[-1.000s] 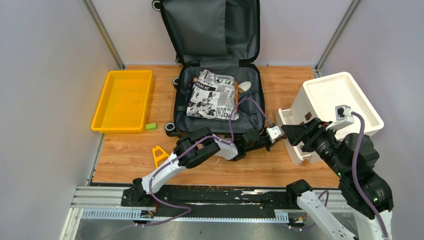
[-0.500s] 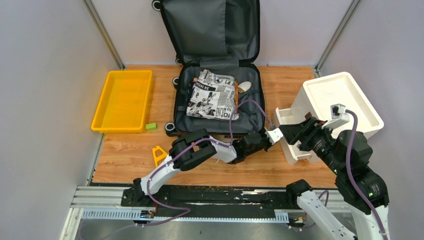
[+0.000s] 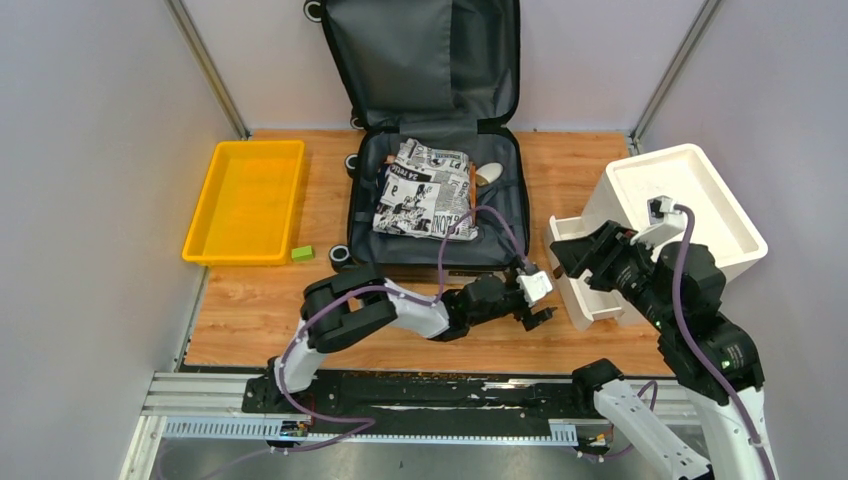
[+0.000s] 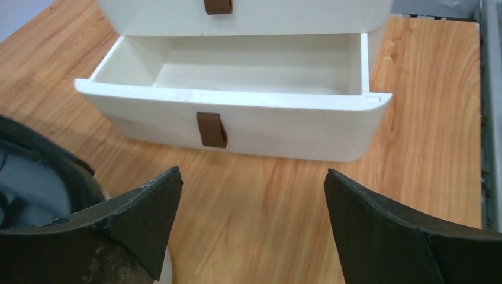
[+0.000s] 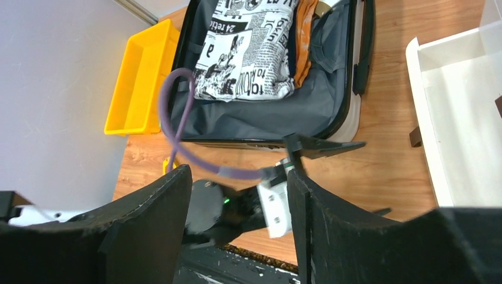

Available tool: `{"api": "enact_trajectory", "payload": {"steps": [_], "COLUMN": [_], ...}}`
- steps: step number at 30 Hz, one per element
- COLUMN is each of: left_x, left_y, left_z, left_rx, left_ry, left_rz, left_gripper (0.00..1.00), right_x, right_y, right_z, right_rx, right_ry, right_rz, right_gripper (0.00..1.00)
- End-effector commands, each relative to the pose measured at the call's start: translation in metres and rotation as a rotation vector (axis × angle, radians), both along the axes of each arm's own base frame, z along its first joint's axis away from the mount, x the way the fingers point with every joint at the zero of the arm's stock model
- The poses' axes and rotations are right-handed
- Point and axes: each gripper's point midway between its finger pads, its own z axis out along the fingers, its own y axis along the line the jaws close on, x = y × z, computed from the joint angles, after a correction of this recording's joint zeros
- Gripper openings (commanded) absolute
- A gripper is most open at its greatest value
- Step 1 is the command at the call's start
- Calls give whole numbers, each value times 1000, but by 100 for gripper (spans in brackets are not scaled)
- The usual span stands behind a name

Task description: Open, take out, and arrange the luggage

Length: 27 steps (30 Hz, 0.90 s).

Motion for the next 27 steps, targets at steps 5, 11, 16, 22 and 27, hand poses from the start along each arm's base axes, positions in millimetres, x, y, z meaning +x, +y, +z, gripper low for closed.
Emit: {"api": "enact_trajectory", "payload": {"steps": [5,11,16,22,27], "left_x": [2,1,11,-15,-31], "left_y": [82,174,264,338,385], "left_z": [120,156,164,195,206], "left_rx": [-234,-96,124,195,131], "left_ry": [83,123,107,-24,-58], "left_rz": [142,352,477,461,527], "left_gripper": [100,100,100,100,100], "right_x": [44,111,173,260,314], "right_y": [12,19,28,45,52], "right_z": [35,13,-7,-45,-91], "right_rx": [37,-54,-168,-345,-291], "right_ry": [-105,-56,-19,43,162], "right_rz": [-25,-98,-131,-129,-252], "right_gripper": [61,58,57,59,63]}}
